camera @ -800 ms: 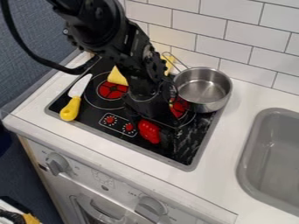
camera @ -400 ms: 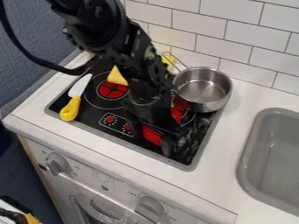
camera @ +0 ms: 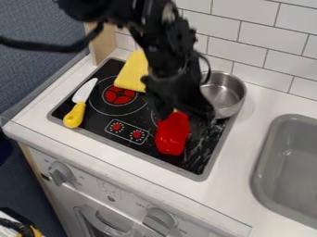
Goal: Moved the silver pot to the bottom of between two burners
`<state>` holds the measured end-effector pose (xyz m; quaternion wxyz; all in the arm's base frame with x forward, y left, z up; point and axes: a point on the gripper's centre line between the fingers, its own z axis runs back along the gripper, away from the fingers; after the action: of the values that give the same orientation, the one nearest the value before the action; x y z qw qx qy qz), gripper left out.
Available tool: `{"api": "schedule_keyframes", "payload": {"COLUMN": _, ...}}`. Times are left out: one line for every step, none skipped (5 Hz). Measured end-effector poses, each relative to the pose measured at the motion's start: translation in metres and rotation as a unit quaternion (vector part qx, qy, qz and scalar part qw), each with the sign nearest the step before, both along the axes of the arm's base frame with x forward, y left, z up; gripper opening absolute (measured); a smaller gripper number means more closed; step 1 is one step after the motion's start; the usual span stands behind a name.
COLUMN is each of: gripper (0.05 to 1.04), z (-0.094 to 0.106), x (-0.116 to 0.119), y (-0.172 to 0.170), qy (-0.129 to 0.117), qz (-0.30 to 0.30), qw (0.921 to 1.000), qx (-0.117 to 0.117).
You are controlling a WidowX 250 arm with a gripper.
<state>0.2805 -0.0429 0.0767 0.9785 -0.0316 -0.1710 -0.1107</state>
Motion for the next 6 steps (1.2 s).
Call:
{"api": "schedule_keyframes", "payload": {"gripper": 0.999, "z": 0.019, "x": 0.022, "y": -0.014, "qy": -0.012, "qz": -0.005, "qw": 0.9999, "qx": -0.004}}
{"api": "schedule_keyframes", "payload": {"gripper": 0.999, "z": 0.003, "x": 0.065, "y": -0.027, "qy": -0.004, "qz": -0.009, "qw": 0.9999, "qx": -0.013}}
{"api": "schedule_keyframes", "payload": {"gripper": 0.999, "z": -0.030, "x": 0.097, "y": -0.043, "qy": 0.030, "qz": -0.025, "qw": 0.9992, "qx": -0.008}}
{"api": "schedule_keyframes", "payload": {"gripper": 0.941, "z": -0.057, "x": 0.110, "y": -0.051, "qy": 0.055, "qz": -0.031, "qw": 0.9980, "qx": 0.006}}
{"api": "schedule_keyframes", "payload": {"gripper": 0.653, "z": -0.060, "x": 0.111, "y": -0.059, "qy": 0.052, "qz": -0.043, "qw": 0.9977, "qx": 0.007}}
{"api": "schedule_keyframes", "payload": {"gripper": 0.356, "z": -0.061, "x": 0.107, "y": -0.064, "qy": 0.052, "qz": -0.054, "qw": 0.9971, "qx": 0.015}}
